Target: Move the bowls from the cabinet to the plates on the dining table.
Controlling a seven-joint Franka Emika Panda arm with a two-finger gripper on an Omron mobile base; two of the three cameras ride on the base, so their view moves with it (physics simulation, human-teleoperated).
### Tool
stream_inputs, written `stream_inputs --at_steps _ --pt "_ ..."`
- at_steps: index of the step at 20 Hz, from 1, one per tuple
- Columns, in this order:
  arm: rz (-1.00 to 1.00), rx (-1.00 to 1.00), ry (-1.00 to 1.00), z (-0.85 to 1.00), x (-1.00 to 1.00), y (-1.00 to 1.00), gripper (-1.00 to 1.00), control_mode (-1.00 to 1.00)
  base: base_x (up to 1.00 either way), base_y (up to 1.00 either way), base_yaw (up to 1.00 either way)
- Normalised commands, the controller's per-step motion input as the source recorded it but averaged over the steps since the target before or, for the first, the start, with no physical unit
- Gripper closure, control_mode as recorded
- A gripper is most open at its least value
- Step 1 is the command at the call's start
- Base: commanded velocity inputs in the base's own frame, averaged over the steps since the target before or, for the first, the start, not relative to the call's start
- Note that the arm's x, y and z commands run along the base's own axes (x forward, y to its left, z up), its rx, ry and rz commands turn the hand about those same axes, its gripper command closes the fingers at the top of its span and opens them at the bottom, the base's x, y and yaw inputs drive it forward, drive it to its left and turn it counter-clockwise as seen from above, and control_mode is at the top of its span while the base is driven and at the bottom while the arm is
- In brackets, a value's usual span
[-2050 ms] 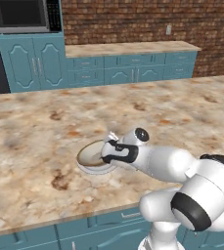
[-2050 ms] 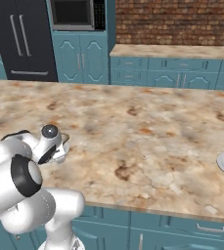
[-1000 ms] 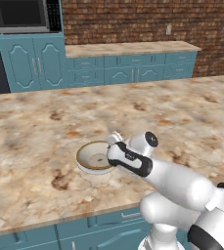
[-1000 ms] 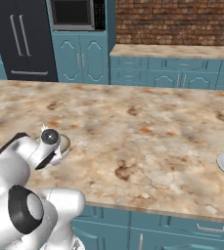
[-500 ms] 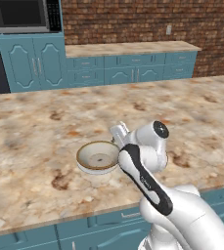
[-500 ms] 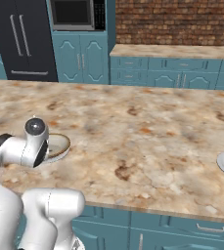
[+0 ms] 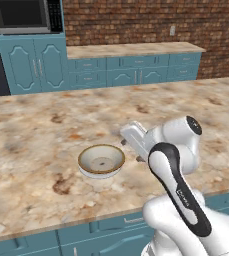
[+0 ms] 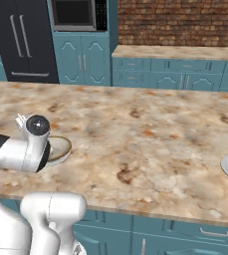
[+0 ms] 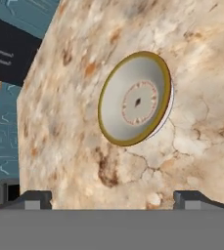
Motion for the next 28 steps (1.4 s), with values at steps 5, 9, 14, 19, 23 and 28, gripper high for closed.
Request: stream_inputs --at_steps 5,9,14,19,23,28 --pt "0.35 -0.07 -0.01 0.39 -0.14 -0.26 -1.0 -1.0 0.0 0.0 0.0" --pt "0.25 -0.33 0.01 0.67 -0.04 -0.01 -1.0 -1.0 0.0 0.0 0.0" --pt "0.19 -0.45 0.01 0.44 -0.66 -0.01 -1.0 -1.0 0.0 0.0 0.0" --pt "0.11 -0.27 0.0 0.03 -1.0 -0.23 -1.0 -1.0 0.0 0.0 0.0" --pt "0.06 -0.18 -0.14 0.36 -0.81 -0.32 -1.0 -1.0 0.0 0.0 0.0" --pt "0.04 -0.12 -0.2 0.41 -0.53 -0.26 -1.0 -1.0 0.0 0.0 0.0"
